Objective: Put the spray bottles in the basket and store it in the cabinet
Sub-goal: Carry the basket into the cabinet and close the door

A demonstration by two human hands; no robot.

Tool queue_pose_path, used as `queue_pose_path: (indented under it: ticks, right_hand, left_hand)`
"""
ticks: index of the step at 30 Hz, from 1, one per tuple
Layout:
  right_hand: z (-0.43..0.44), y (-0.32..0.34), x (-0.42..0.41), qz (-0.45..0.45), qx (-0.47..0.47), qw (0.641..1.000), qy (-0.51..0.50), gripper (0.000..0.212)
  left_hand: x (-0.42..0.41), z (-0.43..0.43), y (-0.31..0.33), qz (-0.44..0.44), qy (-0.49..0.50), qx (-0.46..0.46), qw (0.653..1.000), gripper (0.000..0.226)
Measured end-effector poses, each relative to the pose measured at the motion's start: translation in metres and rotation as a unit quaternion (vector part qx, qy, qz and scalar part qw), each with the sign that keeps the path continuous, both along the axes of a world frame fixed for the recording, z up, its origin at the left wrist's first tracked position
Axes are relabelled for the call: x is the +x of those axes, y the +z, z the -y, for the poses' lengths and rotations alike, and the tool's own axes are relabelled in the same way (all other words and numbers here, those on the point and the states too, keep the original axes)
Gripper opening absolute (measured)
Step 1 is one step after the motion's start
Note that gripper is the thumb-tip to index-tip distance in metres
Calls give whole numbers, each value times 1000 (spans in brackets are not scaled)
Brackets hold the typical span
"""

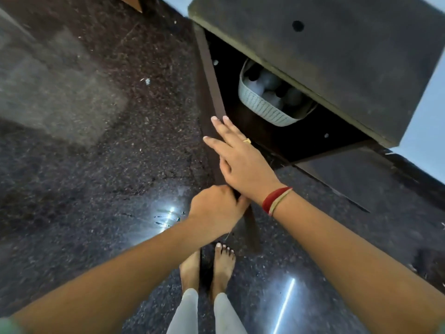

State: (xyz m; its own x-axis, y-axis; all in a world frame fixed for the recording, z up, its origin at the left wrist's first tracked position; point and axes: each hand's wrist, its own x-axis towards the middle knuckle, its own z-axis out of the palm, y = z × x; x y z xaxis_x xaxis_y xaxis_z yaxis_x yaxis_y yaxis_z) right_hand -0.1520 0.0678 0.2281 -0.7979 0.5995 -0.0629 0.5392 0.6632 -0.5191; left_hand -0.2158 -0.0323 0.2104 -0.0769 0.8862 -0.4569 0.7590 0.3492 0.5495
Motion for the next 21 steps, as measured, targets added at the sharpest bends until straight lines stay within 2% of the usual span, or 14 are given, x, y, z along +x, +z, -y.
queue_pose_path:
  ticks: [2, 4, 7, 10, 14, 17, 21]
  right_hand:
    - [-12, 3, 24, 1, 25, 999, -30, 48]
    - [-26, 6, 45, 27, 39, 997, -55, 51]
    - [-49, 9, 66, 98, 86, 991, -22, 52]
    - [-71, 8, 80, 149, 190, 970, 19, 53]
    - [-88, 9, 91, 198, 289, 936, -33, 69]
    - [-101, 9, 93, 237, 285, 925, -85, 87]
    - [-118, 7, 95, 231, 258, 933, -98, 86]
  left_hand:
    - [28, -21, 5, 5, 32, -30, 999, 44]
    - [51, -40, -1, 6, 56, -23, 998, 44]
    - [75, -63, 0, 28, 70, -5, 997, 35]
    - [91, -88, -3, 43, 72, 18, 996, 33]
    - [99, -115, -4, 0, 44, 17, 999, 54]
    - [103, -135, -4, -14, 25, -13, 999, 66]
    - [103, -157, -6, 18, -18, -8, 1000, 63]
